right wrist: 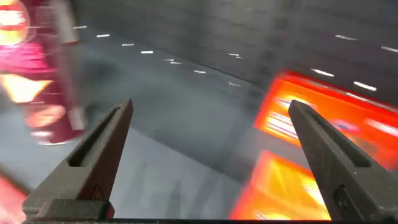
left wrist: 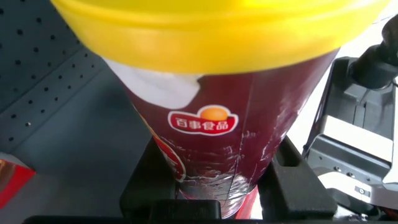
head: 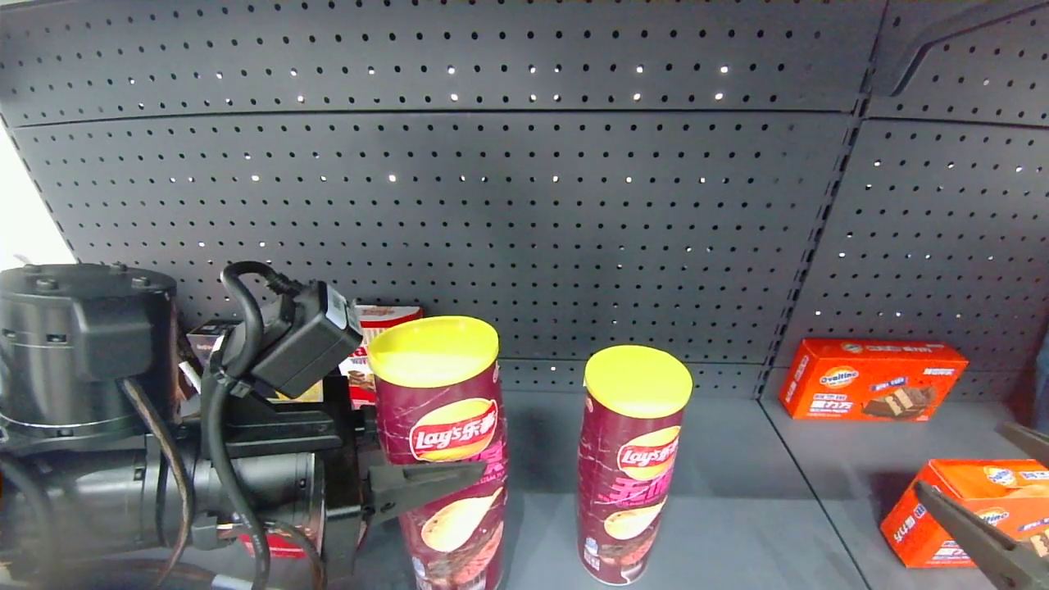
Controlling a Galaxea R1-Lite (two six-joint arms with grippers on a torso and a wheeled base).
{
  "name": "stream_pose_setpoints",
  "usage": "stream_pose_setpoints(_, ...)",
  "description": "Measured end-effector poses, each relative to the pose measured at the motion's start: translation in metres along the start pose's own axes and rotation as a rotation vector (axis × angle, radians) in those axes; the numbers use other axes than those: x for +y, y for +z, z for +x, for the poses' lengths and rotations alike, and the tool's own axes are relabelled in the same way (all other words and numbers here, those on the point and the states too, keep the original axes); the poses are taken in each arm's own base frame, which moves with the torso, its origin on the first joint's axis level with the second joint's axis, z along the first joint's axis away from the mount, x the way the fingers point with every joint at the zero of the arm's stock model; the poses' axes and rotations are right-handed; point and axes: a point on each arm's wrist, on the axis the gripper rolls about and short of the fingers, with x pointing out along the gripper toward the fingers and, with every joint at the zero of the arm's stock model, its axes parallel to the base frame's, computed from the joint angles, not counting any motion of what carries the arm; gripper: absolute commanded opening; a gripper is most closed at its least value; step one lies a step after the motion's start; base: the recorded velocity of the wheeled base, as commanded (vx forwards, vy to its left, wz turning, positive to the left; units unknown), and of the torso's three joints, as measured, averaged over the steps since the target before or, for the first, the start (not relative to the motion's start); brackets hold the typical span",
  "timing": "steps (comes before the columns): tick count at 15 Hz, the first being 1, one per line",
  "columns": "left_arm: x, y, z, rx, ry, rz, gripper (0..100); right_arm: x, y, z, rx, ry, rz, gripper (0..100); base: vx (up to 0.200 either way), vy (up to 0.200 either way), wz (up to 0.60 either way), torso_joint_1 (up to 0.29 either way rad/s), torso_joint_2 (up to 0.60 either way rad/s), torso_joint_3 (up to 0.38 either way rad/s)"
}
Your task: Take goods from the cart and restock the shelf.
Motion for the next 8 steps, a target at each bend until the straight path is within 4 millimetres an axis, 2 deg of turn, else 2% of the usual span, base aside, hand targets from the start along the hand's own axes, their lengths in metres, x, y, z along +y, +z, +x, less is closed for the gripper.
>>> stream_pose_setpoints(3, -0.003, -0.002, -0.005, -0.003, 0.002, -0.001, 0, 0.005, -0.009, -0.037, 0.023, -0.087, 0.019, 100, 0.000, 0.000, 0.00, 0.000, 0.00, 0.000)
stream_pose_setpoints(6, -0.004, -0.002, -0.006, -0.008, 0.002, 0.002, 0, 0.019, -0.037, -0.078, 0.086, -0.242, 0.038, 100, 0.000, 0.000, 0.00, 0.000, 0.00, 0.000)
stream_pose_setpoints(8, -0.004, -0.001, -0.007, -0.010, 0.001, 0.004, 0, 0.025, -0.057, -0.095, 0.148, -0.350, 0.048, 100, 0.000, 0.000, 0.00, 0.000, 0.00, 0.000)
